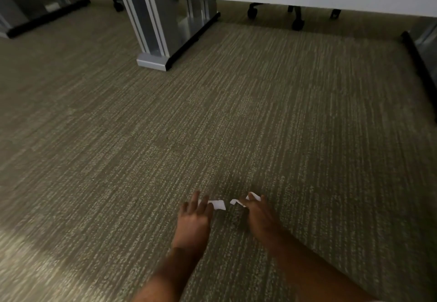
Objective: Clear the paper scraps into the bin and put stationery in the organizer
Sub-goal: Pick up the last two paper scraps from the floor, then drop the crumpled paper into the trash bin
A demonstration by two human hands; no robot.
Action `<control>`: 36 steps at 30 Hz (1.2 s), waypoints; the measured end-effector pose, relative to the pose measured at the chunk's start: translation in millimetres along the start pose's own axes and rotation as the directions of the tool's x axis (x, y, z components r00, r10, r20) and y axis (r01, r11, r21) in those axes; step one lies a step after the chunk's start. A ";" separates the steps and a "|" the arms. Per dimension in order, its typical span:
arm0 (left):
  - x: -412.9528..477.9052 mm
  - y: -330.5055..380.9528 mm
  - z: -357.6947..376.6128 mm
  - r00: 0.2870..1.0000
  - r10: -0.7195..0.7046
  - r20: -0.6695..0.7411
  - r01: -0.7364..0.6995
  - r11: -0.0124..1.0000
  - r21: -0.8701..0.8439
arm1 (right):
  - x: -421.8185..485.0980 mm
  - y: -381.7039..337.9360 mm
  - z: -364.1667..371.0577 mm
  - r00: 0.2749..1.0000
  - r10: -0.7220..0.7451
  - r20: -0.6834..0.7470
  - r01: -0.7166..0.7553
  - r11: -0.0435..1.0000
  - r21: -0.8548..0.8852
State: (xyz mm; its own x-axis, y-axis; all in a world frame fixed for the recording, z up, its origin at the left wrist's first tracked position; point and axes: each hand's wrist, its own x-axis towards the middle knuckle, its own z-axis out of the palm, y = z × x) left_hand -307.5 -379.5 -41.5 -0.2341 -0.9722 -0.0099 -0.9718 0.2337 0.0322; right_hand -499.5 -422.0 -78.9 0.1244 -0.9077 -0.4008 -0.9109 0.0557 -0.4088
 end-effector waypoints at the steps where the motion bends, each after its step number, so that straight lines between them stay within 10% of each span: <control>1: -1.9 3.1 -5.6 0.998 0.023 -0.061 -0.023 1.000 0.002 | -9.0 -0.6 -3.0 0.999 -0.006 -0.034 0.007 0.999 0.036; 6: -20.1 19.5 -40.6 0.970 0.061 -0.236 -0.081 0.994 -0.076 | -70.9 -27.9 -21.5 0.929 -0.102 -0.356 0.130 0.990 0.056; 14: -68.2 64.0 -167.3 0.959 0.087 -0.270 -0.151 0.963 -0.225 | -204.7 -79.3 -121.7 0.936 -0.059 -0.347 0.129 0.975 0.183; 26: -153.0 223.3 -420.2 0.998 0.059 -0.026 -0.064 0.875 -0.480 | -455.5 -70.5 -305.0 0.623 0.518 -0.586 -0.121 0.804 0.582; 36: -150.2 428.4 -408.3 0.991 0.137 0.001 -0.102 0.740 -0.665 | -519.4 69.7 -338.6 0.479 0.741 -0.470 -0.163 0.601 0.782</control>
State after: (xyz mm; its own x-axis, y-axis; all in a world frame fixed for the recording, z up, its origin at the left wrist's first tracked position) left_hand -676.8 -140.4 381.9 -0.3652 -0.9309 -0.0067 -0.6762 0.2603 0.6892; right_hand -760.7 -87.5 378.4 -0.8008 -0.5888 -0.1095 -0.2604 0.5070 -0.8217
